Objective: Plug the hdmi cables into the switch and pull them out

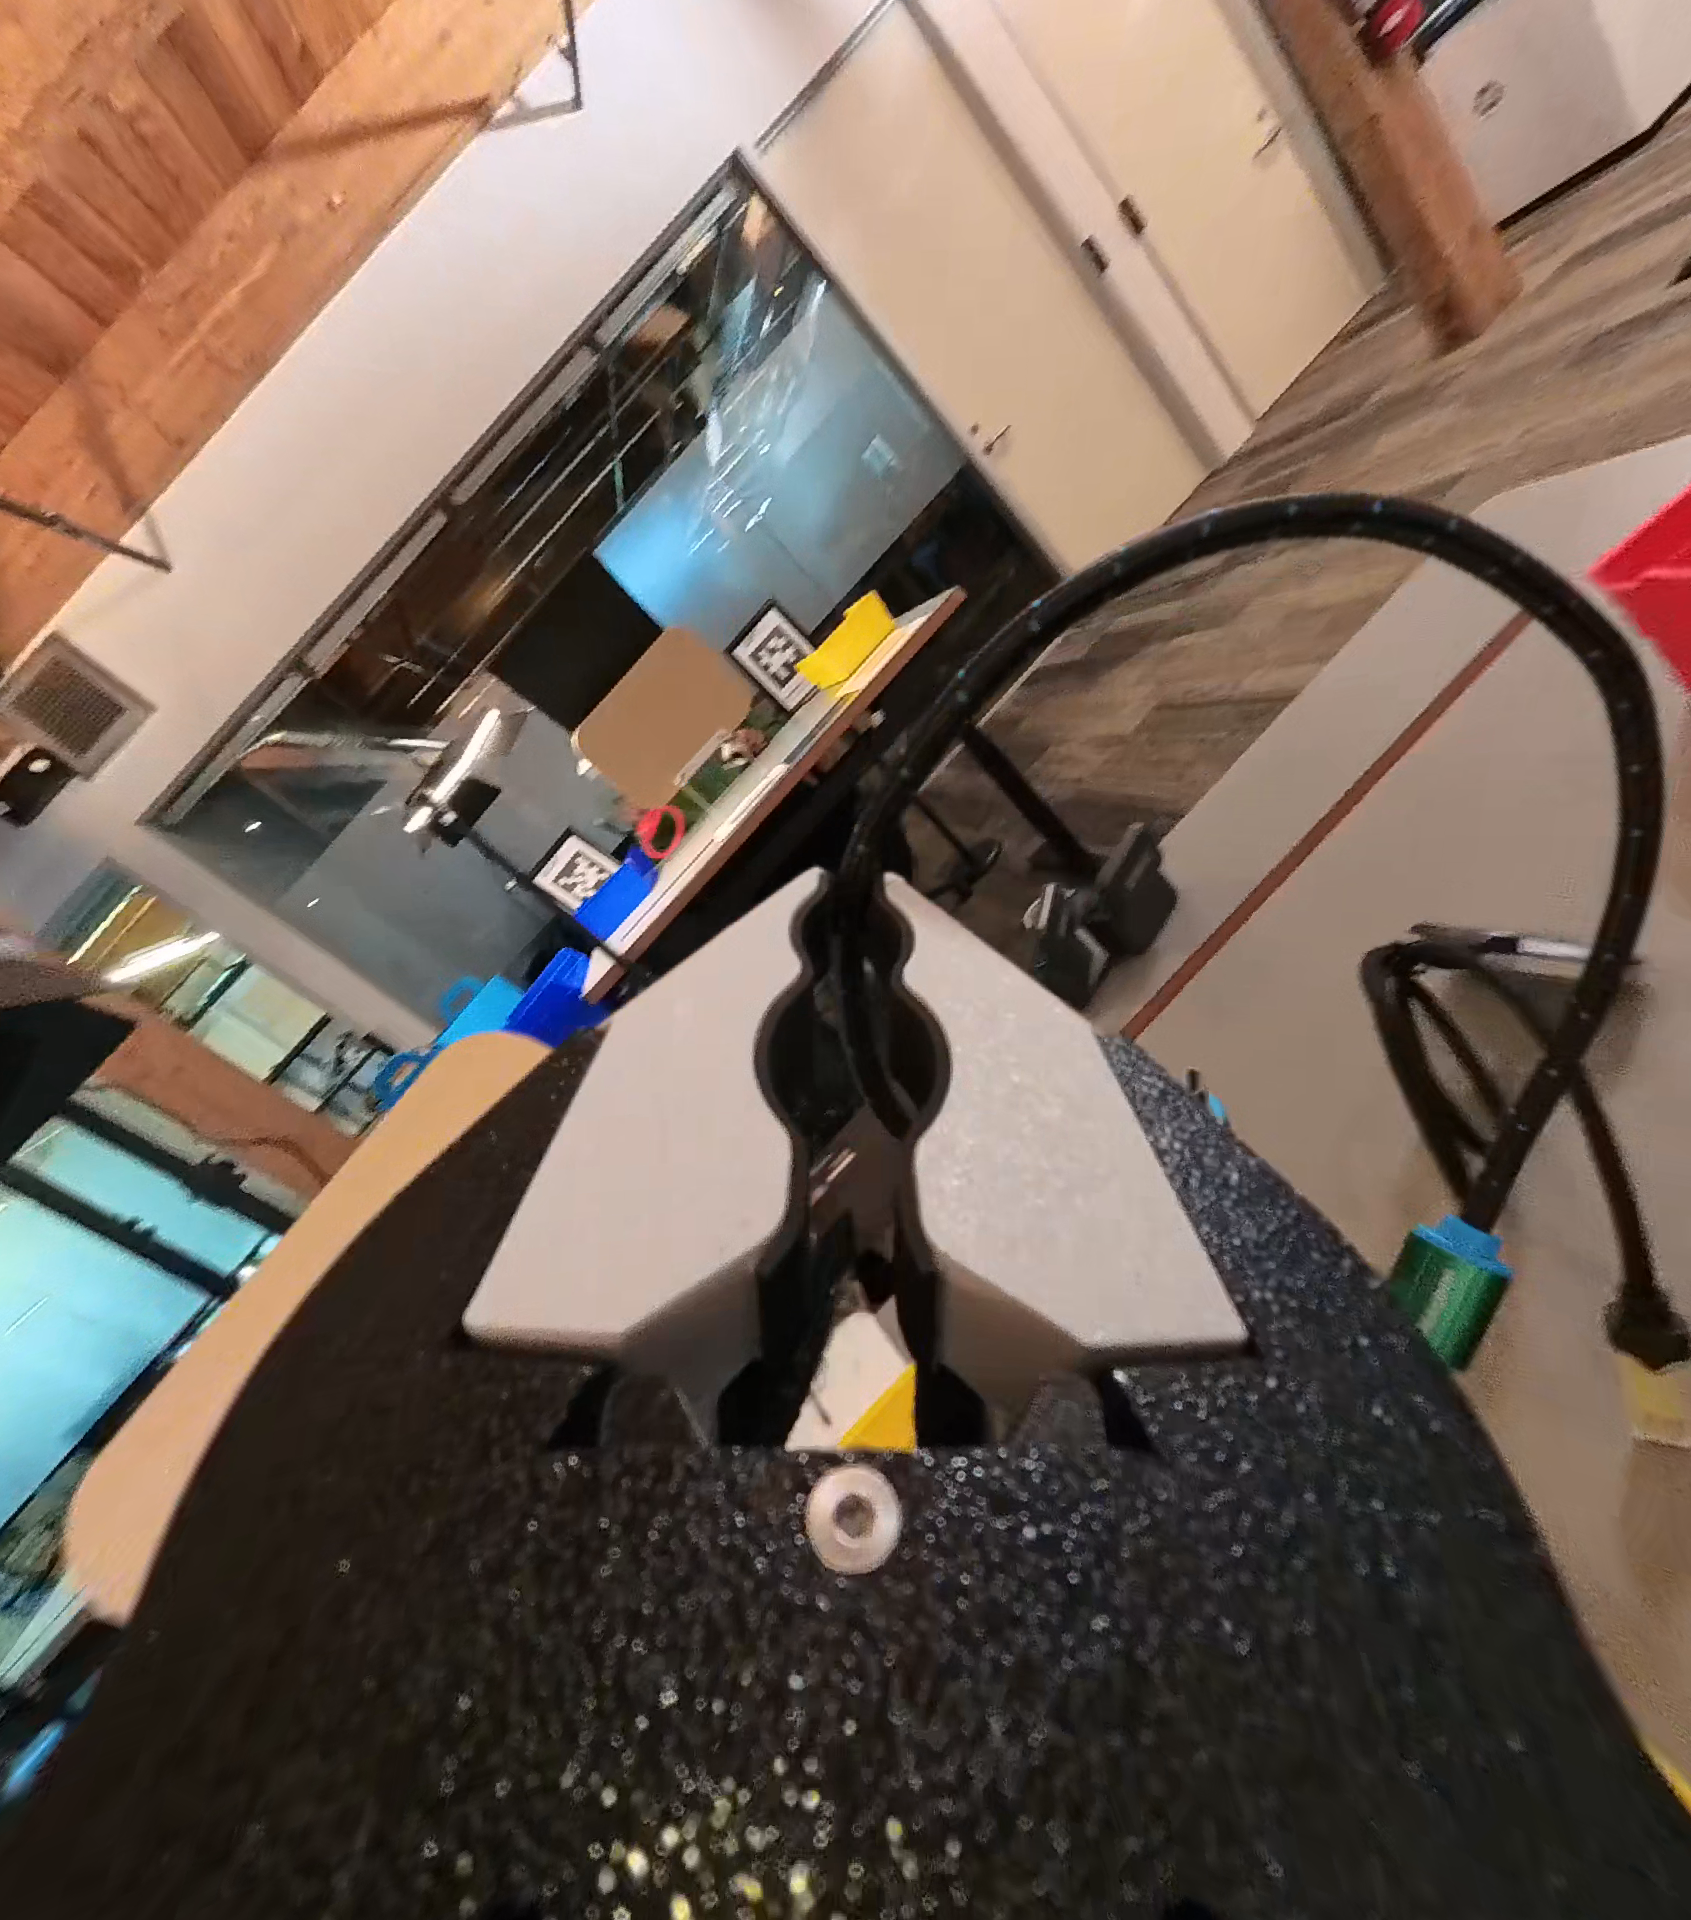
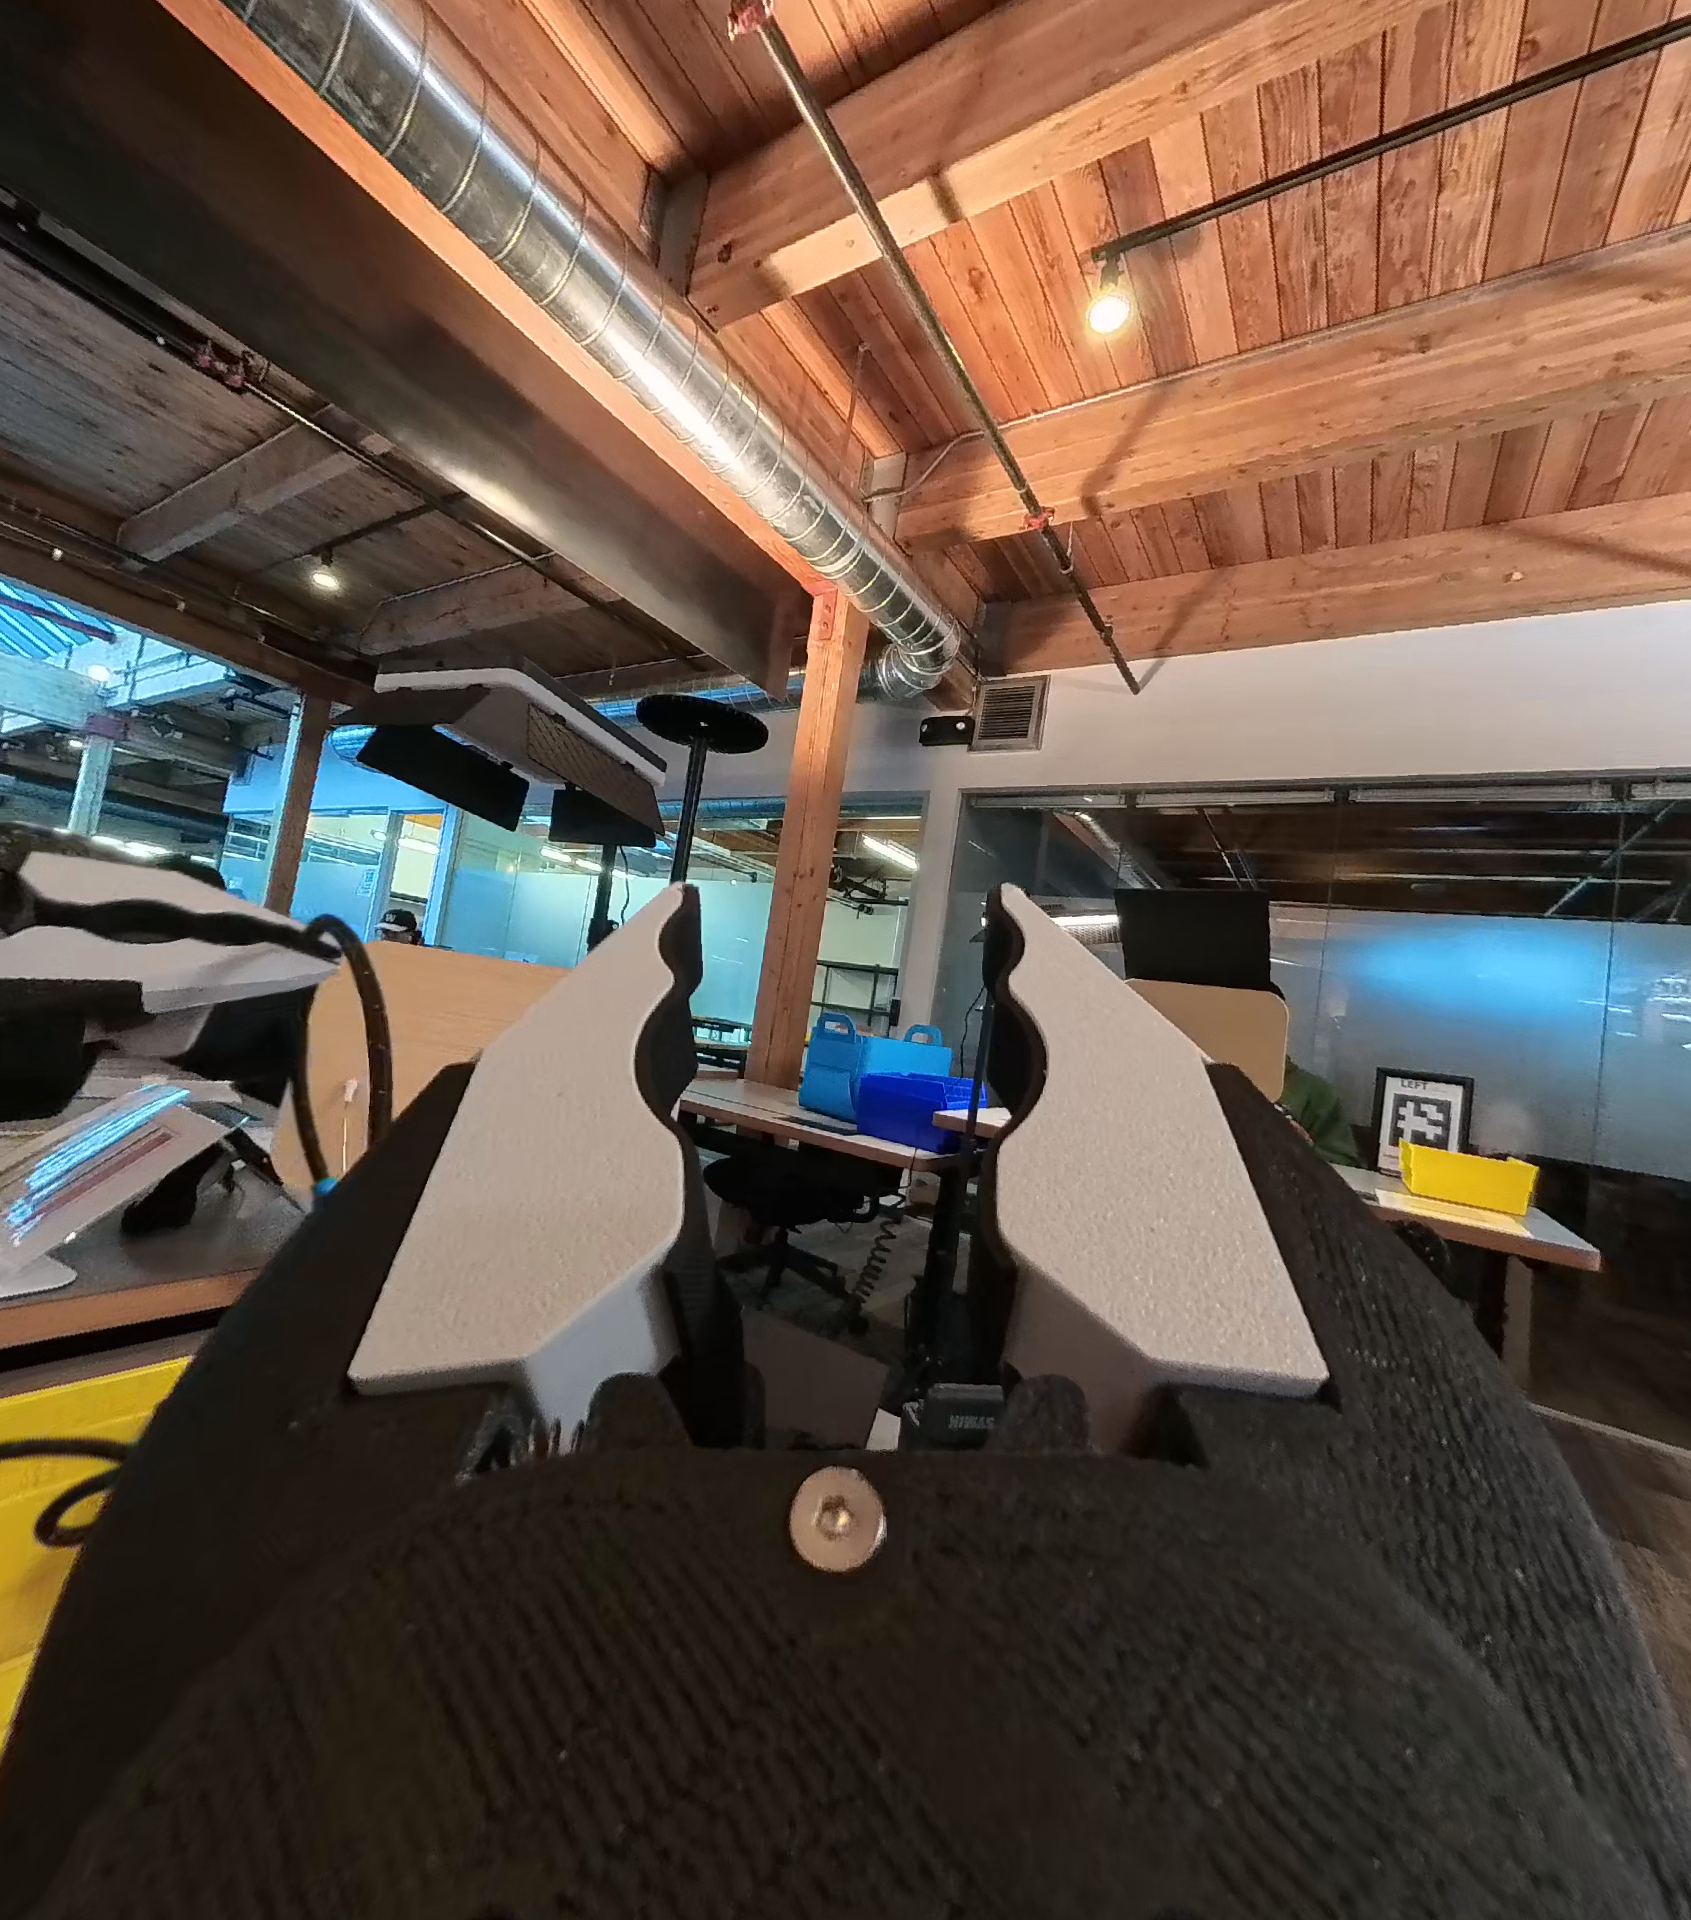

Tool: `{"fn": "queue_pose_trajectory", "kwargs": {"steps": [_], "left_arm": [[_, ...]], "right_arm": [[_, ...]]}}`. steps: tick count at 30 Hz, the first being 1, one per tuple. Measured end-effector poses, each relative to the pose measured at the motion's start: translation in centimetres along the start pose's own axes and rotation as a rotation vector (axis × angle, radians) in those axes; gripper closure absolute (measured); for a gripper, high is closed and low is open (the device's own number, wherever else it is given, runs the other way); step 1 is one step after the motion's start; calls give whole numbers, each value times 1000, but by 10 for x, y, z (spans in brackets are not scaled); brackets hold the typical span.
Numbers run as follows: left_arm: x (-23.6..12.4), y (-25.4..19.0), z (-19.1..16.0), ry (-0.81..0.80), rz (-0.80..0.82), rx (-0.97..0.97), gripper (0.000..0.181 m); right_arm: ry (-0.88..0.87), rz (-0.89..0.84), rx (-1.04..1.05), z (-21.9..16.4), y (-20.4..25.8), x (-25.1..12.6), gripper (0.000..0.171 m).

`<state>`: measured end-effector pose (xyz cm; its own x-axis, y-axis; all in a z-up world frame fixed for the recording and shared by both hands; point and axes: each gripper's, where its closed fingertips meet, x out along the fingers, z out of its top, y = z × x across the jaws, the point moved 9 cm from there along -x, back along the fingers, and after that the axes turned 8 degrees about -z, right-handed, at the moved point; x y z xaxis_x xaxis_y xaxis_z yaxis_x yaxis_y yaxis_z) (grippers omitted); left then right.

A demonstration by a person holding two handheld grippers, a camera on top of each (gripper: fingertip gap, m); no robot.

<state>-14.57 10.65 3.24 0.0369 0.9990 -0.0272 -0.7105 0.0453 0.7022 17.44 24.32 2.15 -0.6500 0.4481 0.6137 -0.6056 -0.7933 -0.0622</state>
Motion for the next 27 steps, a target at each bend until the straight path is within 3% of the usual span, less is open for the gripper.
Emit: {"fn": "queue_pose_trajectory", "kwargs": {"steps": [9, 19, 23, 27], "left_arm": [[53, -62, 19, -44, -285, -13, 178], [137, -167, -50, 344, -797, -62, 177], [139, -158, -62, 384, -734, -111, 115], [108, -116, -65, 368, -572, -196, 109]], "right_arm": [[-6, 8, 3, 1, 1, 0, 118], [-15, 6, 12, 3, -3, -3, 118], [-14, 2, 17, 2, -5, -4, 118], [-12, 1, 23, 2, -7, -5, 118]]}}
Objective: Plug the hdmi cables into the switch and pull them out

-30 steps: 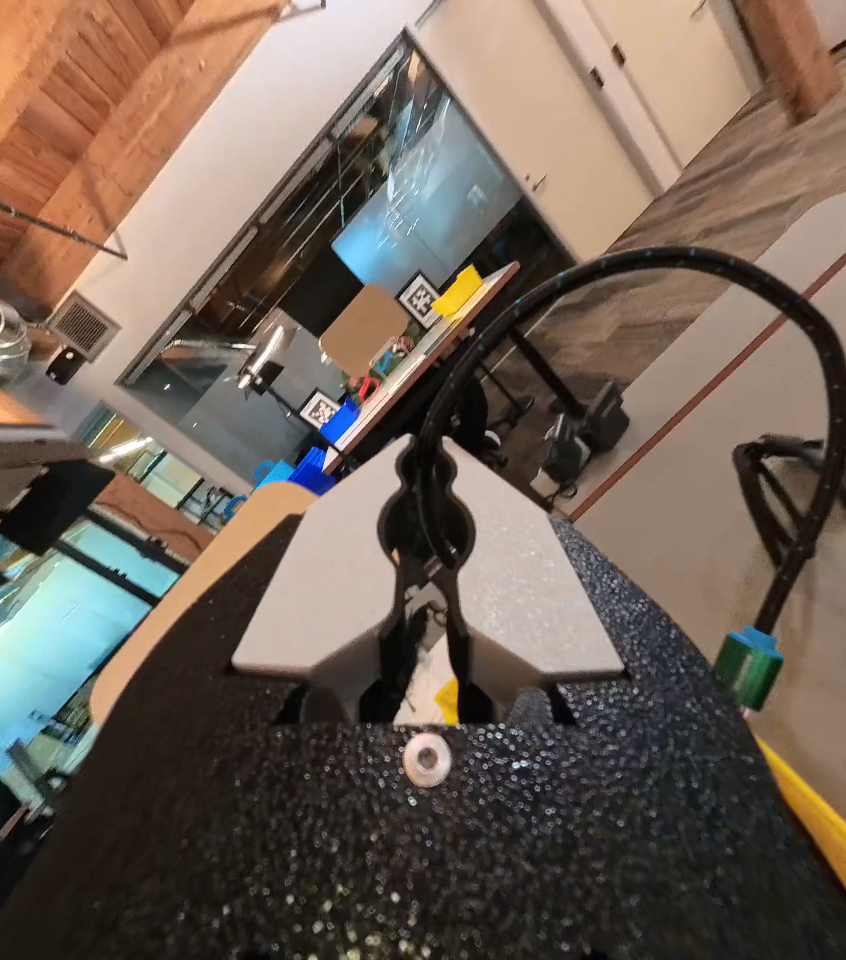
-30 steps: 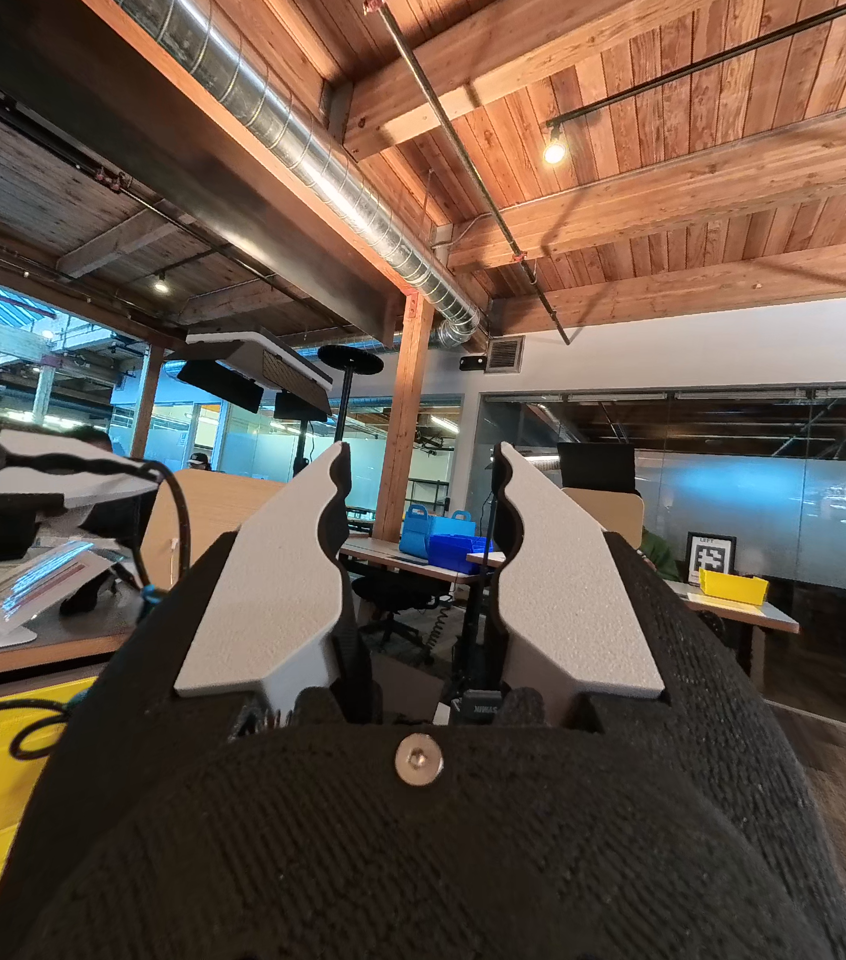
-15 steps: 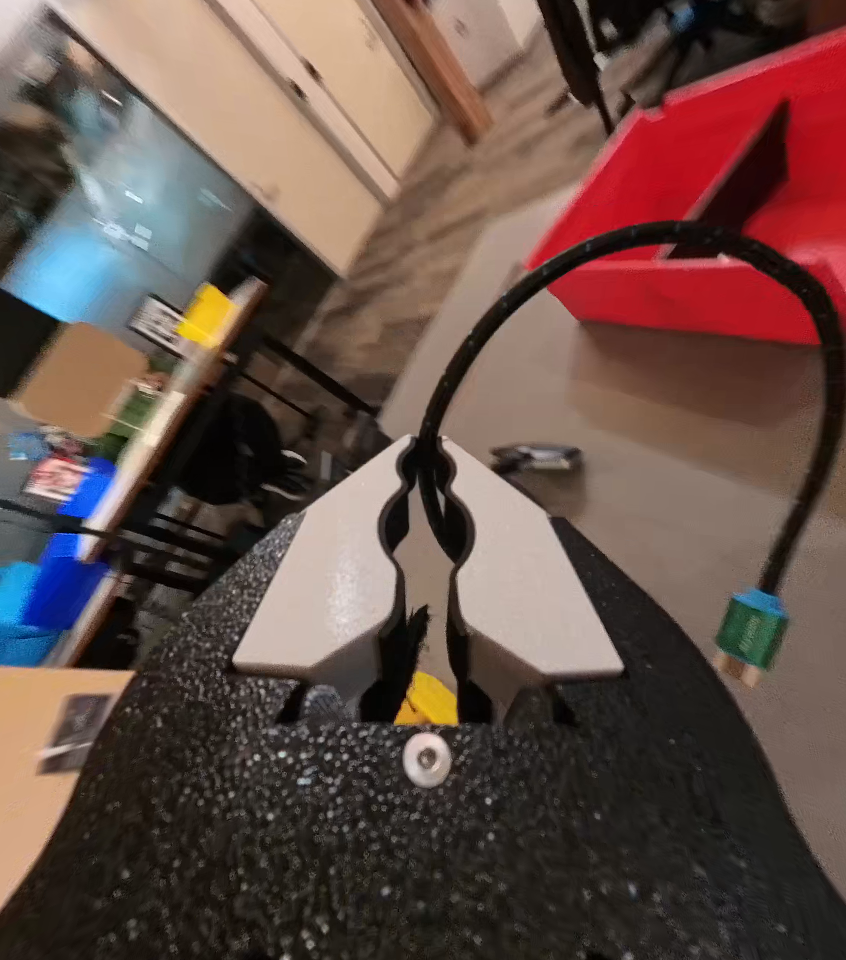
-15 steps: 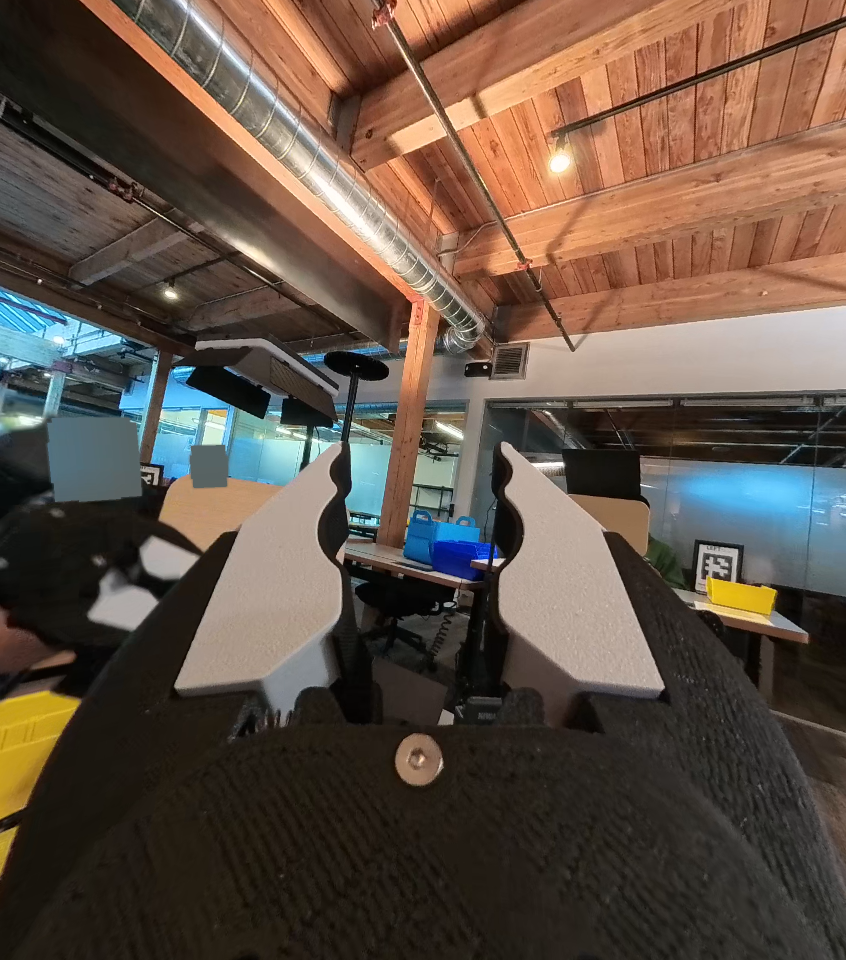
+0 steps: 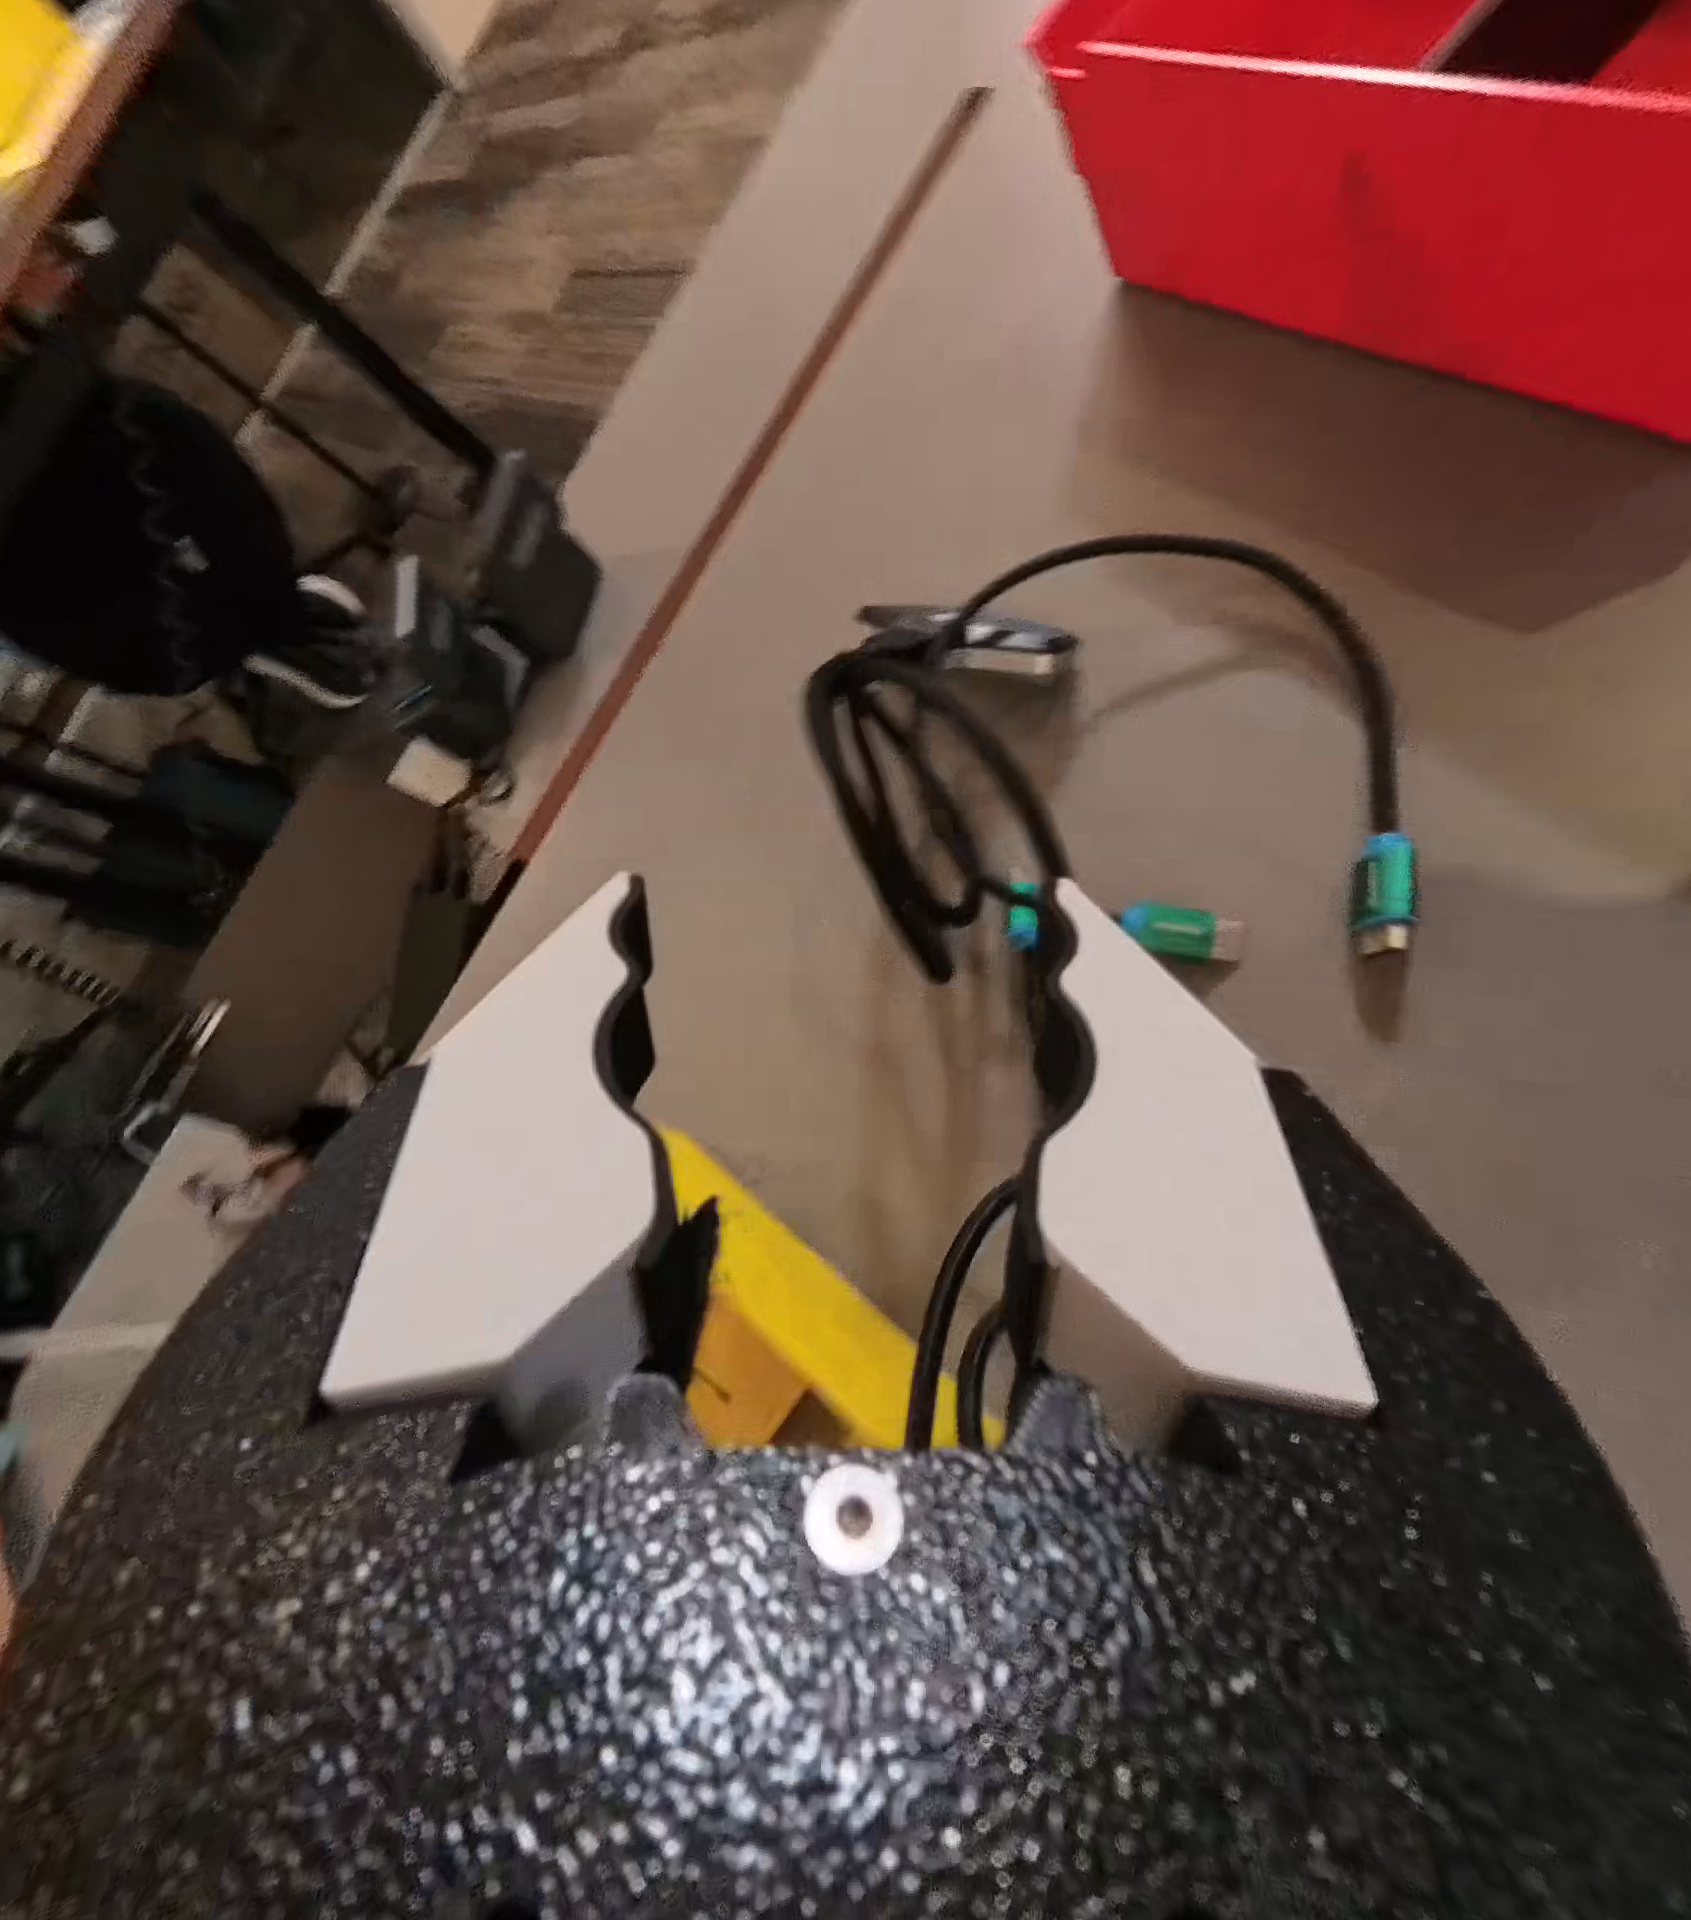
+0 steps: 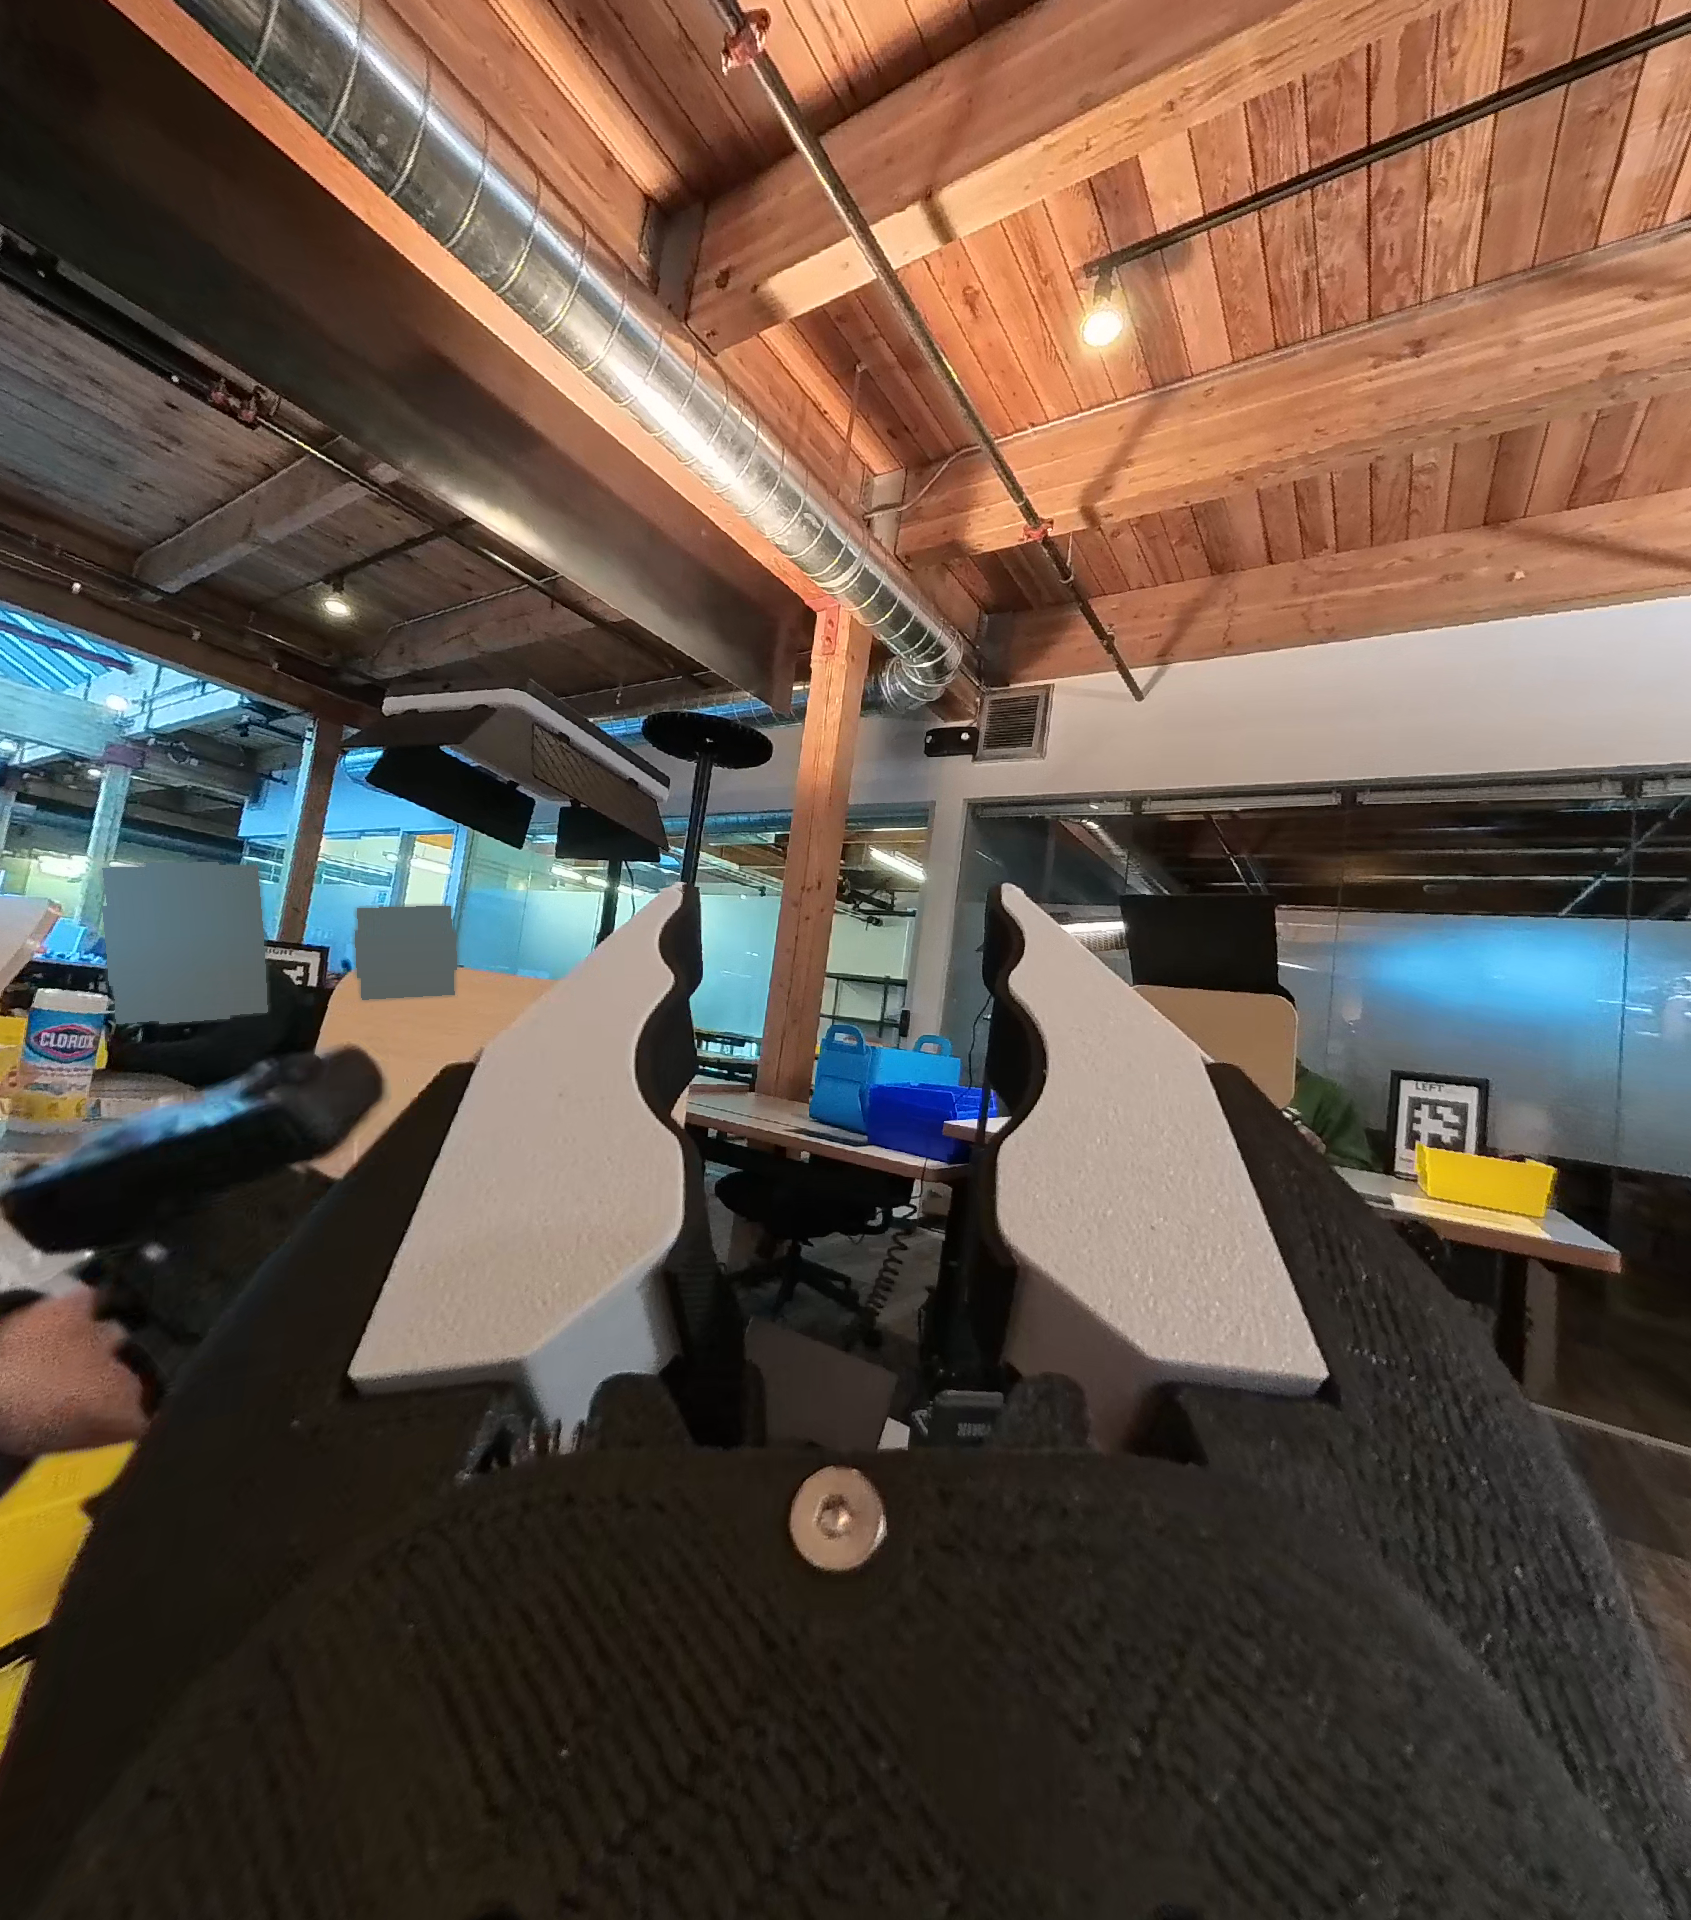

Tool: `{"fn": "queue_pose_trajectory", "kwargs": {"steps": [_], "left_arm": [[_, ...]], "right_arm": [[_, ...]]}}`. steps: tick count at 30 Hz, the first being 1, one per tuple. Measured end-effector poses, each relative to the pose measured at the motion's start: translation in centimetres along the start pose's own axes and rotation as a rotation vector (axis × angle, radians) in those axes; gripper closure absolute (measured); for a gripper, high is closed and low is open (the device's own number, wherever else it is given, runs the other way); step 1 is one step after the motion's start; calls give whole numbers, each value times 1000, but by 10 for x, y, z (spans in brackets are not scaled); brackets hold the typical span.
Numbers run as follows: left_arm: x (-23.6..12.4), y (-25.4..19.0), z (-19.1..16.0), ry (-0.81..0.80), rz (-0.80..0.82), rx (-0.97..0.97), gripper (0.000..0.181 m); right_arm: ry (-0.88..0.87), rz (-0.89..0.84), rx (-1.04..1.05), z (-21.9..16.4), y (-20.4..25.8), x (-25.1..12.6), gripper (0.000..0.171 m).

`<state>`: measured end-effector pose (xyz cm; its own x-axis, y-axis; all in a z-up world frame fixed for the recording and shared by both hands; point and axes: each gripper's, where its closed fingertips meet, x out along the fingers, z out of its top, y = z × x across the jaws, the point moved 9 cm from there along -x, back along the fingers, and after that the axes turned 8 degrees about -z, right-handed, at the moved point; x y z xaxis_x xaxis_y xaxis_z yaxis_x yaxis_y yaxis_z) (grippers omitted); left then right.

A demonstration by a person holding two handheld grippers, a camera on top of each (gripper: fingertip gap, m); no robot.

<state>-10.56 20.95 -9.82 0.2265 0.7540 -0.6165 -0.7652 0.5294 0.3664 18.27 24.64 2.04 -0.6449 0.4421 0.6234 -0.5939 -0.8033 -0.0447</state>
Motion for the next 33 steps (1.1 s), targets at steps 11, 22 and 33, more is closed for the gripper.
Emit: {"fn": "queue_pose_trajectory", "kwargs": {"steps": [11, 22, 33], "left_arm": [[-85, -42, -108, 130, 64, -383, 120], [-89, -52, -133, -15, -152, -532, 177], [-155, -9, -164, -191, 96, -700, 177]], "right_arm": [[-3, -10, 7, 1, -2, -2, 118], [18, 5, -6, -2, 4, 2, 118], [29, 0, 2, -4, 2, 3, 118]]}}
